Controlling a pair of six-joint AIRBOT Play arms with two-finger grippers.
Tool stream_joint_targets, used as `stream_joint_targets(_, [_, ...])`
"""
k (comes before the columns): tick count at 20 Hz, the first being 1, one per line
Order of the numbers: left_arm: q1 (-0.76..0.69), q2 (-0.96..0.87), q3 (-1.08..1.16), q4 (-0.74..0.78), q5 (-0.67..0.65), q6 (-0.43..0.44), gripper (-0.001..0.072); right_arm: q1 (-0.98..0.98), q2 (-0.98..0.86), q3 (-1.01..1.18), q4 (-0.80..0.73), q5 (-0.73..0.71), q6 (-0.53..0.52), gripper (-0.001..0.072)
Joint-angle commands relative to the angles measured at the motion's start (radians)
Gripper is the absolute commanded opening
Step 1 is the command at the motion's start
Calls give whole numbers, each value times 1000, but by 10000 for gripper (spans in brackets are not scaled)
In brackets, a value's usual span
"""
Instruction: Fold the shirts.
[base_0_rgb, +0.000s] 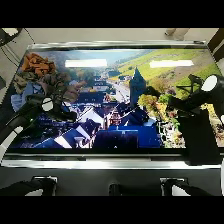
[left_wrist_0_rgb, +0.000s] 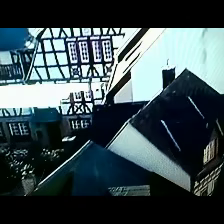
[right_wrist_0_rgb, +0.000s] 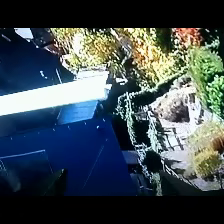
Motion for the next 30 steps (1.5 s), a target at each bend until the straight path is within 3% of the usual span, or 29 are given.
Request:
stream_joint_targets(1, [-1,1,0,0,0,0,554,0,0,0,0,0,0,673])
stream_joint_targets(21, [-1,0,0,0,1,0,554,0,0,0,0,-26,3,673])
stream_joint_targets(30, [-2,-7,0,19,179,0,554,0,-1,0,-13,-191,3,675])
